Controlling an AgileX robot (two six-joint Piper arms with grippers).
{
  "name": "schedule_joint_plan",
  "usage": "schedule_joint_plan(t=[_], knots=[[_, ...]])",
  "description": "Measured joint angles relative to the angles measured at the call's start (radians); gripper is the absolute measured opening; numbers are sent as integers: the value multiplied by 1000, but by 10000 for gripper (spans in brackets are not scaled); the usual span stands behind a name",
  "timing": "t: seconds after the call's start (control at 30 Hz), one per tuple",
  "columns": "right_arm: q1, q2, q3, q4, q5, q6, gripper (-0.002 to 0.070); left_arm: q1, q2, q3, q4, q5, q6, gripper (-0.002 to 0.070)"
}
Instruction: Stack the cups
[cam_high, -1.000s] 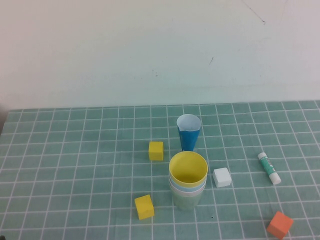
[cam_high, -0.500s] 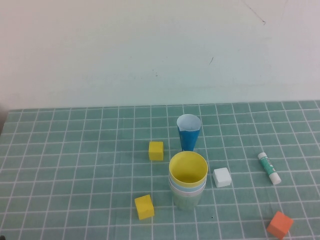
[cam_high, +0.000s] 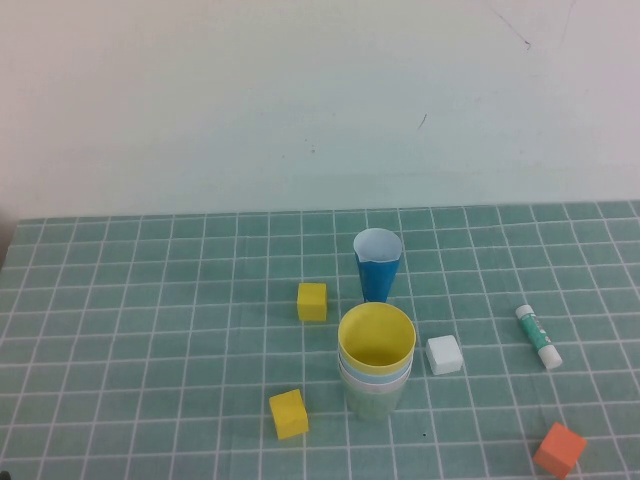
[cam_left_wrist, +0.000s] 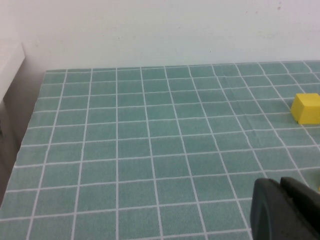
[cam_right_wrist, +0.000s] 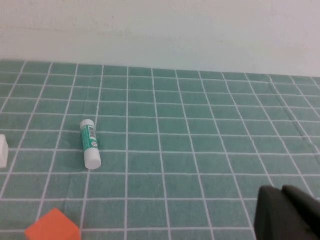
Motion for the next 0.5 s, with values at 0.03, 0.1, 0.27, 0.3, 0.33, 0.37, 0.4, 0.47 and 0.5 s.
schedule_joint_plan(t=[0.03, 0.1, 0.27, 0.3, 0.33, 0.37, 0.4, 0.47, 0.5], knots=[[0, 0, 0, 0, 4, 0, -1, 0, 0, 0, 0, 0, 0, -2], [0, 0, 0, 0, 5, 0, -1, 0, 0, 0, 0, 0, 0, -2], [0, 0, 0, 0, 6, 0, -1, 0, 0, 0, 0, 0, 0, -2], [0, 0, 0, 0, 6, 0, -1, 0, 0, 0, 0, 0, 0, -2], [0, 0, 0, 0, 7, 0, -1, 0, 0, 0, 0, 0, 0, -2], [0, 0, -1, 0, 9, 0, -1, 0, 0, 0, 0, 0, 0, -2], [0, 0, -1, 0, 9, 0, -1, 0, 0, 0, 0, 0, 0, -2], [0, 0, -1, 0, 9, 0, -1, 0, 0, 0, 0, 0, 2, -2], [0, 0, -1, 0, 9, 0, -1, 0, 0, 0, 0, 0, 2, -2]])
